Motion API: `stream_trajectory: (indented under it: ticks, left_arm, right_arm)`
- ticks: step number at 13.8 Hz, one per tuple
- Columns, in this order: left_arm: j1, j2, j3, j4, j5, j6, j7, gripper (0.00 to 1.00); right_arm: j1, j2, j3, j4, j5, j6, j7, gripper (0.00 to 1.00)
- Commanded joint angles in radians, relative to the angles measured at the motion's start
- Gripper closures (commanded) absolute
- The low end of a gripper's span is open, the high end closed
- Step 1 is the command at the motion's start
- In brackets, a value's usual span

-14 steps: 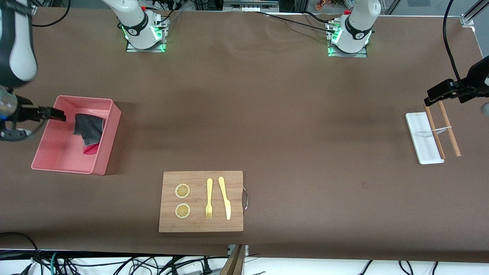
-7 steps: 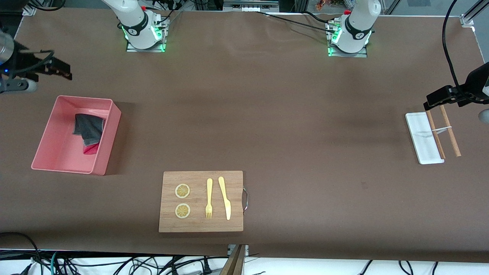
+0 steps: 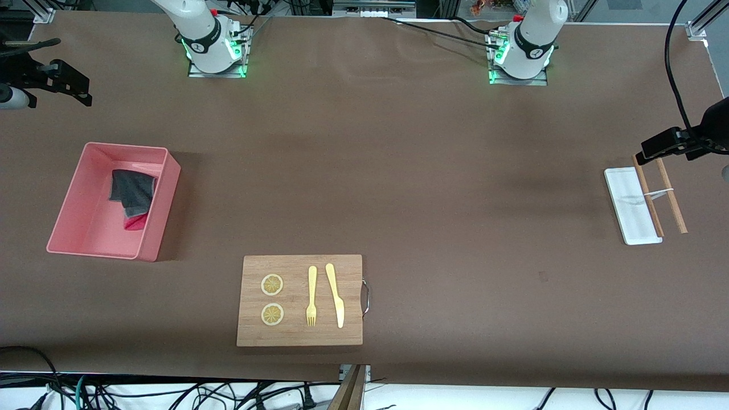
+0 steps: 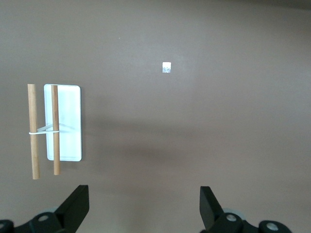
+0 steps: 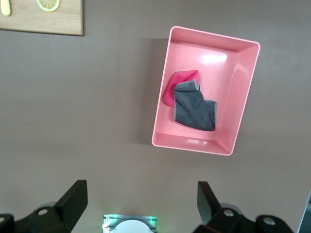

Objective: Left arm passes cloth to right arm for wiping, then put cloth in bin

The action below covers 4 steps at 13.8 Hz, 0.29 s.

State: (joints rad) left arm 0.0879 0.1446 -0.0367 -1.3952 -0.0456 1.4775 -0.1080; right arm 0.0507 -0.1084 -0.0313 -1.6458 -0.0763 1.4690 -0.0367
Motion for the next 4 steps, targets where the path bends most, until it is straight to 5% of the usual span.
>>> stream_trajectory:
  ticks: [1,4]
  left_arm:
    - [0.012,0.013,0.001,0.03,-0.022,0.001,0.03,0.0]
    - [0.012,0.013,0.001,0.032,-0.02,0.003,0.028,0.0]
  right_arm:
    - [-0.005,0.003,0.005,0.003,0.009,-0.004,0.046,0.0]
    - [-0.005,0.009,0.007,0.0,0.01,-0.012,0.046,0.0]
